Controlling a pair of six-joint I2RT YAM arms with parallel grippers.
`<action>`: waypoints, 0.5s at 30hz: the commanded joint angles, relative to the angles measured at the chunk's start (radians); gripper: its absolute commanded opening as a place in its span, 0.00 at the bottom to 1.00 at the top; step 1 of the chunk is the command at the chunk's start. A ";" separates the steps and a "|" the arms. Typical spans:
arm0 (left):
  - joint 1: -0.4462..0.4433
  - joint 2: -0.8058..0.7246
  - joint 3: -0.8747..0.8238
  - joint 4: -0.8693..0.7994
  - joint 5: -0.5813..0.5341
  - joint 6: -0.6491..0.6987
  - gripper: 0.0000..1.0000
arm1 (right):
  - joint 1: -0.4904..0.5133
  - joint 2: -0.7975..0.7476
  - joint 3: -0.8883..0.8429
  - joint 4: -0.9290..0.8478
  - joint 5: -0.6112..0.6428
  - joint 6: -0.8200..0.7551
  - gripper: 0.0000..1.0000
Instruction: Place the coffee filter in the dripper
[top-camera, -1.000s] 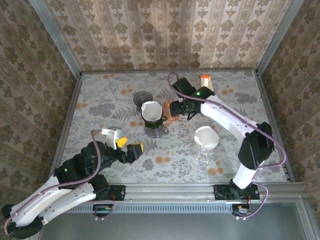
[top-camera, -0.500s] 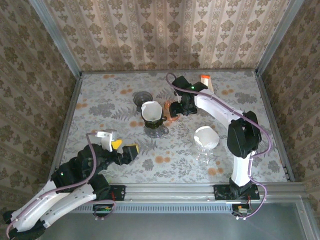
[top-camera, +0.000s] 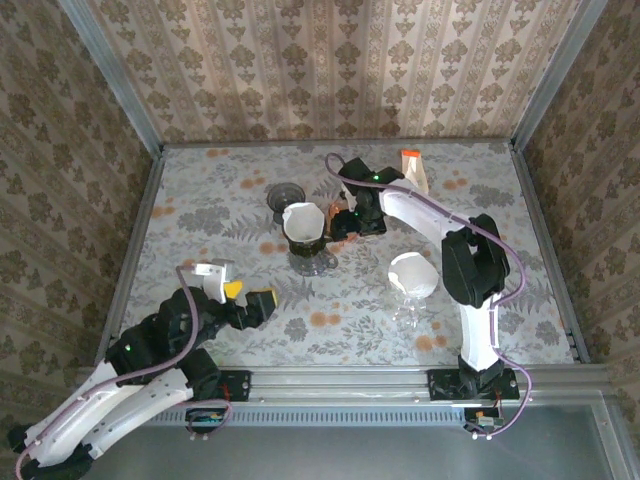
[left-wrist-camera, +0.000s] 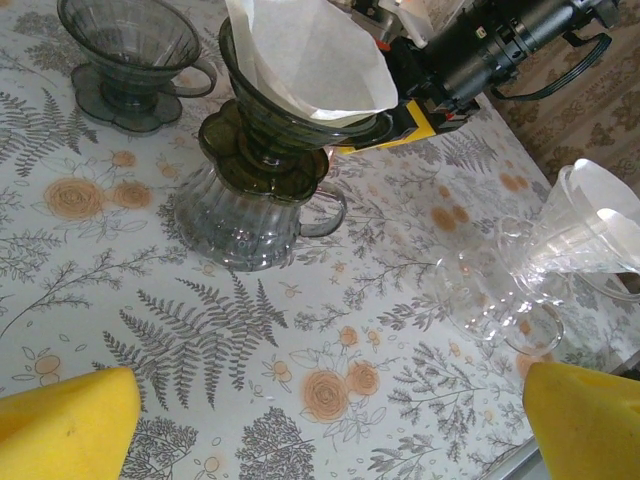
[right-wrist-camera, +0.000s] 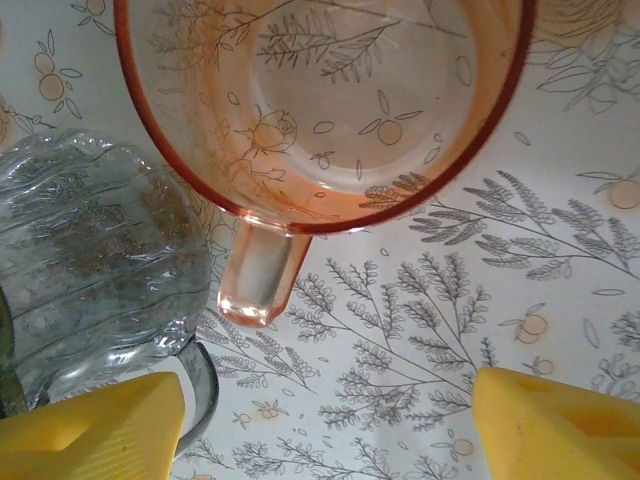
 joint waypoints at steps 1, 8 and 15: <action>0.013 0.003 -0.009 0.009 0.019 -0.011 1.00 | -0.005 0.032 0.032 0.012 -0.034 0.018 0.78; 0.028 0.012 -0.018 0.028 0.043 -0.017 1.00 | -0.005 0.048 0.034 0.036 -0.022 0.037 0.78; 0.045 0.027 -0.021 0.042 0.068 -0.020 1.00 | -0.006 0.054 0.045 0.028 0.062 0.046 0.68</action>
